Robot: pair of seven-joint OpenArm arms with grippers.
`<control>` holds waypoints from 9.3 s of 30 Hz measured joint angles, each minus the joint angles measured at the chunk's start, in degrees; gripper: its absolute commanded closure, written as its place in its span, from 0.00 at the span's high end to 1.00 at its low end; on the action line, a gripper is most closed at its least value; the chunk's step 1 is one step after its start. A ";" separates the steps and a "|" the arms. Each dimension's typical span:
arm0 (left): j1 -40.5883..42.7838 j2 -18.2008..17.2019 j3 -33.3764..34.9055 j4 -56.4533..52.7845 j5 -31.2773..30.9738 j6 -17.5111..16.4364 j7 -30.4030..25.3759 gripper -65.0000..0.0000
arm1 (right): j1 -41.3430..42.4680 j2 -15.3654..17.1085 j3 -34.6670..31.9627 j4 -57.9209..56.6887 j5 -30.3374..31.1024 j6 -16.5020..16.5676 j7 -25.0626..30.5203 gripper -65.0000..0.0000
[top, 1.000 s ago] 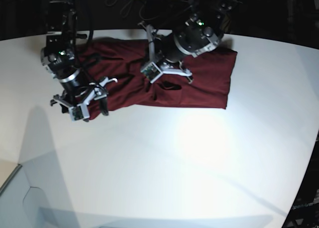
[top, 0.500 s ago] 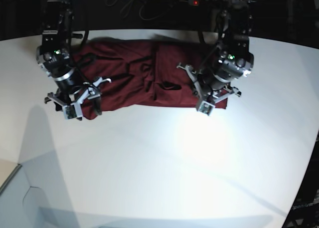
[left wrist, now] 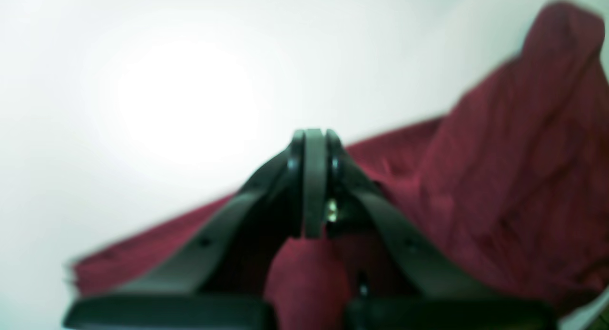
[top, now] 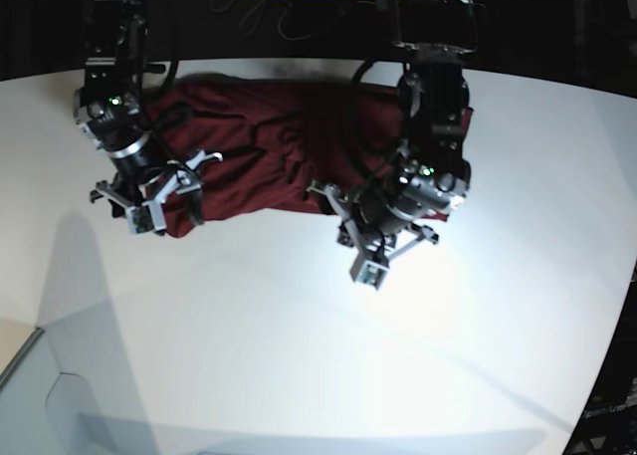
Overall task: Layout the t-shirt on the table in an organized manner, then fold the t-shirt properly
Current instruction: 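Press and flatten the folded shirt with both grippers, then release, then move both grippers to the shirt ends and grasp the end near the right gripper, then fold the grasped shirt end over the rest with the right gripper, then press the folded bundle flat with the right gripper, then move the left gripper to the bundle side and grasp its edge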
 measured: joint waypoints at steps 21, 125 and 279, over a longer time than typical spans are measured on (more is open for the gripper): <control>6.29 -9.27 -17.05 4.44 -0.33 -0.44 -0.37 0.00 | -0.94 -5.20 15.67 0.09 -0.02 2.80 -8.59 0.78; 22.99 -15.76 -36.54 11.04 -8.35 -0.44 4.48 0.00 | 5.29 -12.87 -34.69 1.36 5.60 3.21 -12.15 0.00; 2.23 -12.94 -19.98 0.09 -17.75 -0.20 3.82 0.66 | 4.61 -0.79 -15.34 -8.28 5.66 2.97 -0.72 0.45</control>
